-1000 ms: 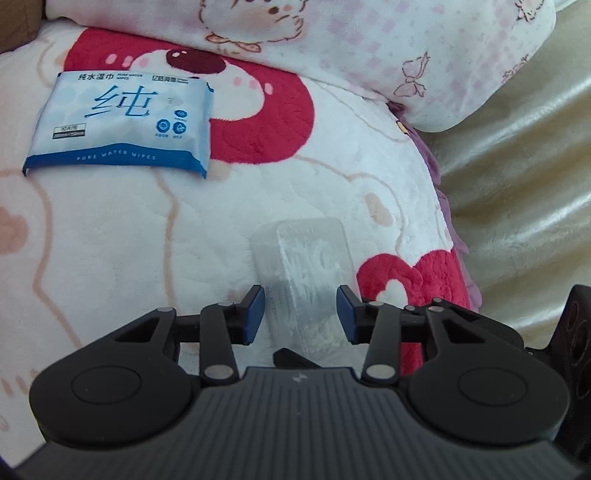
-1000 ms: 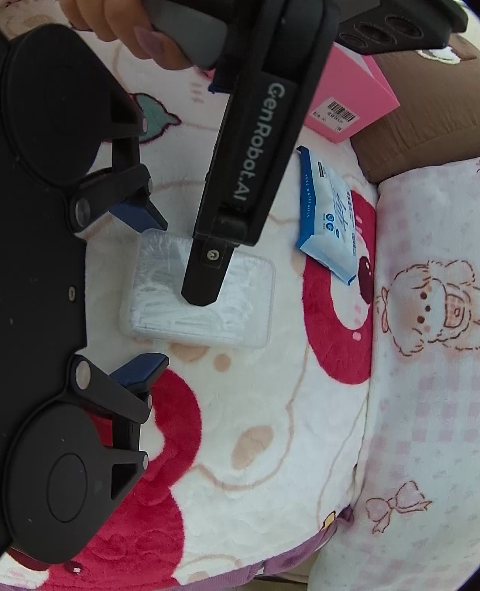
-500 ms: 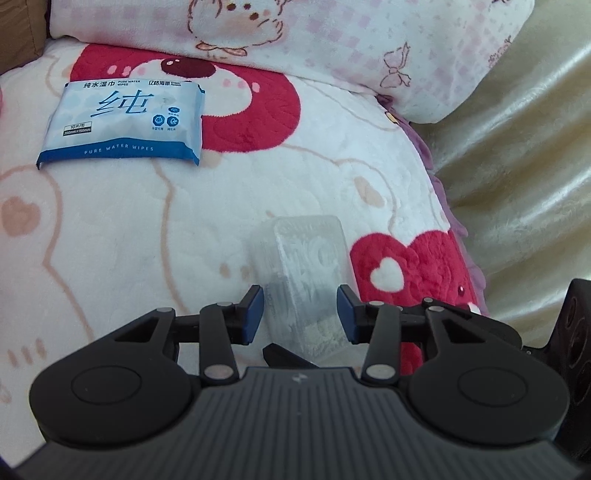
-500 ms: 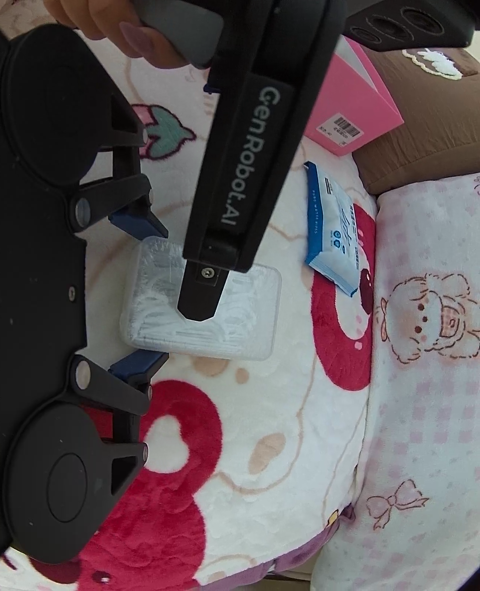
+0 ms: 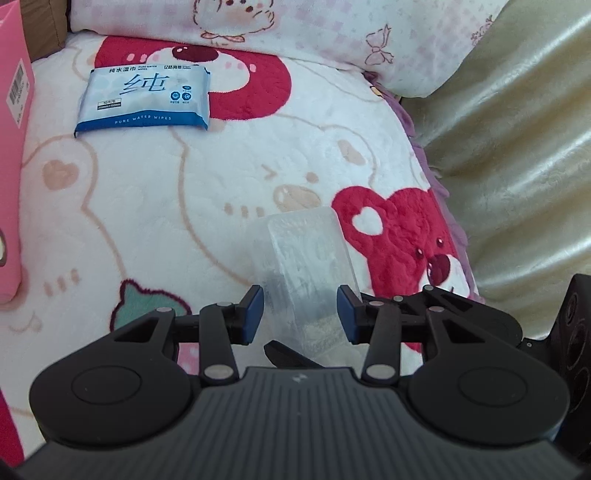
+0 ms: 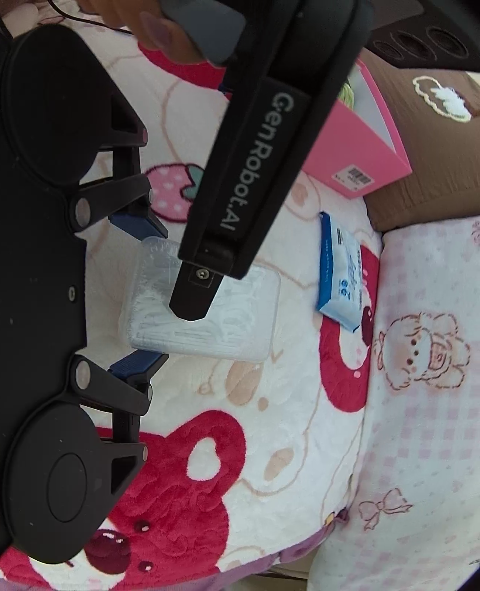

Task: Organize objects
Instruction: 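Lift the clear box with both grippers and carry it into the pink box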

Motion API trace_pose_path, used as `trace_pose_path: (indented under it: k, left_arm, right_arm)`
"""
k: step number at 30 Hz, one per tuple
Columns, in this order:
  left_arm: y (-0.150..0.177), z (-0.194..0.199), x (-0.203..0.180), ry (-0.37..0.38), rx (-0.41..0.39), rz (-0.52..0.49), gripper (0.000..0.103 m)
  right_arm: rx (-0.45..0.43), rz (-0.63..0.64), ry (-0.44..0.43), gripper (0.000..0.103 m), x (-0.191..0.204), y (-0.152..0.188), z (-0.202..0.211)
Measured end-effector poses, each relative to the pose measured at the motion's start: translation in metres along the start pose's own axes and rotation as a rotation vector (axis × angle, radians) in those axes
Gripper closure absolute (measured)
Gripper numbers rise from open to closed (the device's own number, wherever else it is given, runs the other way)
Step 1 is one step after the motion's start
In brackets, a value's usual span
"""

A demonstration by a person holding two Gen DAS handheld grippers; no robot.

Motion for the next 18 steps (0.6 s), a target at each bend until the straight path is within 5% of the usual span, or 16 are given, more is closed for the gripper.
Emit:
trace_pose_path:
  k: [18]
  left_arm:
    - [0.009,0.080,-0.011,-0.019,0.027,-0.033,0.061]
  right_arm:
    - [0.026,0.006,-0.035,0.035,0.056,-0.015,0.058]
Point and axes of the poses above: each gripper's, at about its wrist camera, not at the fingertips, and z roughly against the way its jaws point, x to its left, y to its underside, the point moved 2 cm from there along -z, roughly the way its jaws point, and after that the axes turned 15 degrees about -x, right-handed, at the moved point
